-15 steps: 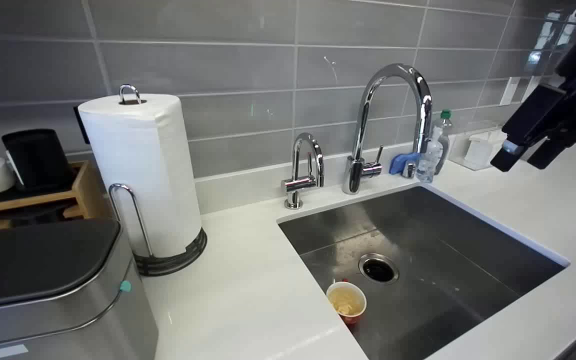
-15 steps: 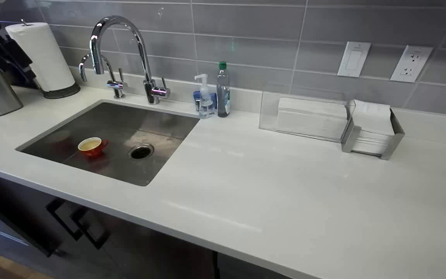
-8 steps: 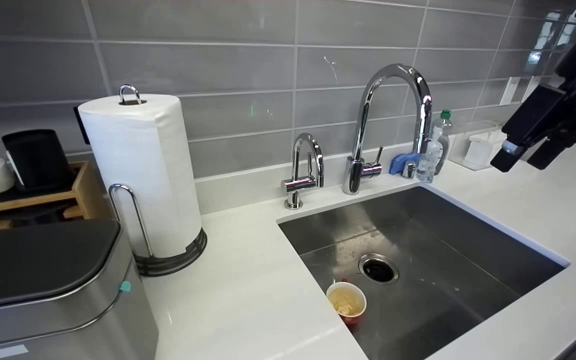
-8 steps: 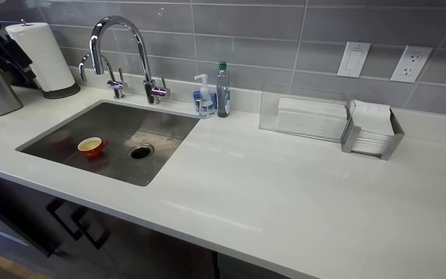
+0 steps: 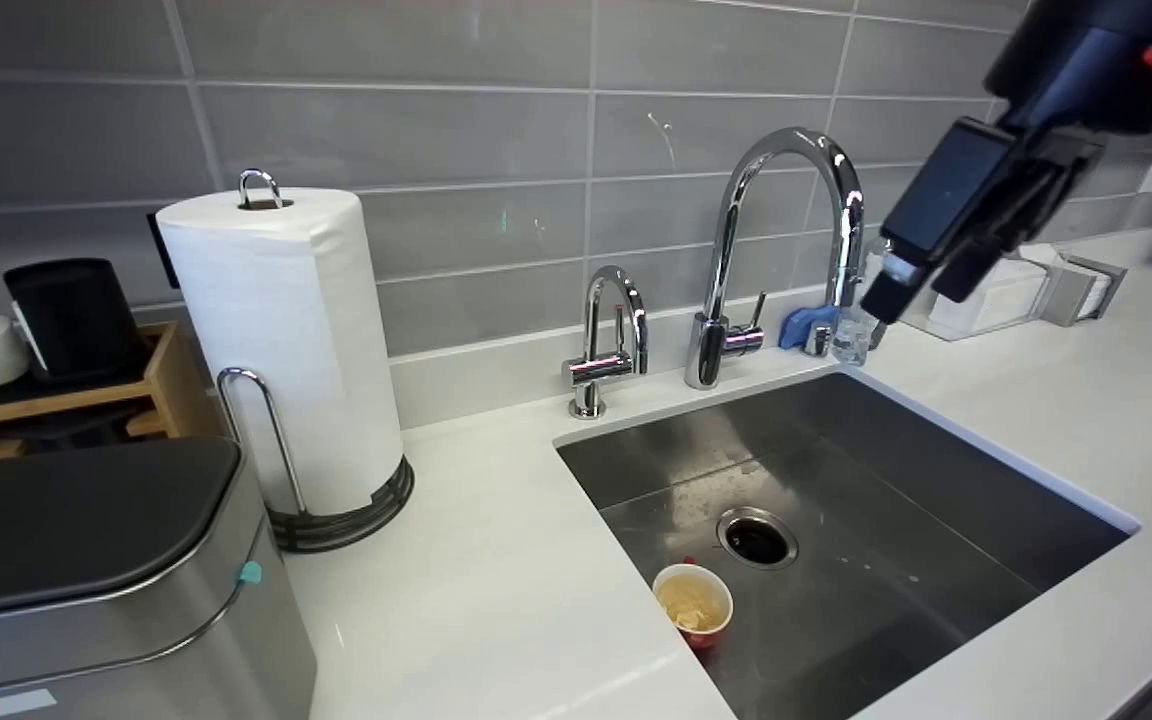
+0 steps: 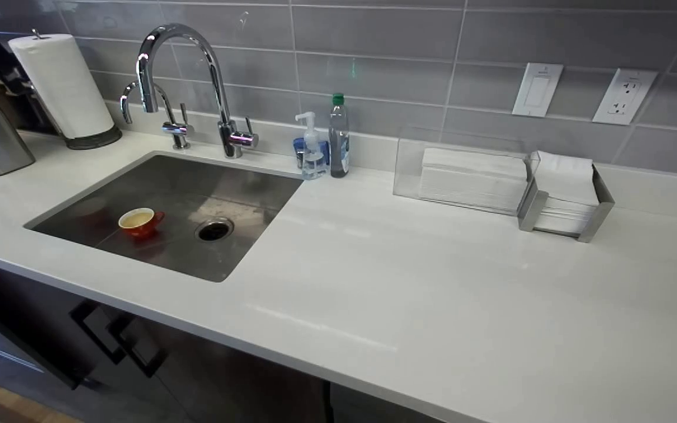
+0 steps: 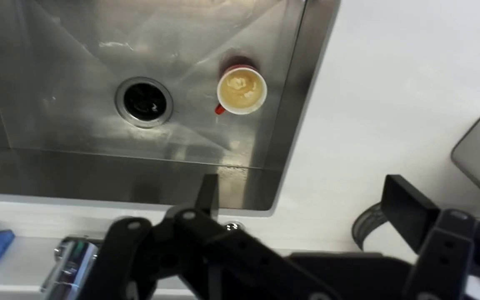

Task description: Remove a piece of paper towel from the roll on the left and put it on the right side of the counter

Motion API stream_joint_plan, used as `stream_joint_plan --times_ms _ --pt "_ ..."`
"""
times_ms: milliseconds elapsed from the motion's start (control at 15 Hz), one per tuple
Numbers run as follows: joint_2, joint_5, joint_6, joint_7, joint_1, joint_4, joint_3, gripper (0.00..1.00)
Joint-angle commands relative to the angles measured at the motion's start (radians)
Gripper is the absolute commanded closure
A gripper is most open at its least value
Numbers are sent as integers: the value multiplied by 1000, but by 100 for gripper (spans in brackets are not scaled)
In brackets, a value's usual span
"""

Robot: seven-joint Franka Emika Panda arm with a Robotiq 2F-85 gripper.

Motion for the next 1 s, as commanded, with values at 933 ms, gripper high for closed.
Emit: stream_joint_plan --times_ms 933 --pt "891 -376 -152 46 308 999 30 0"
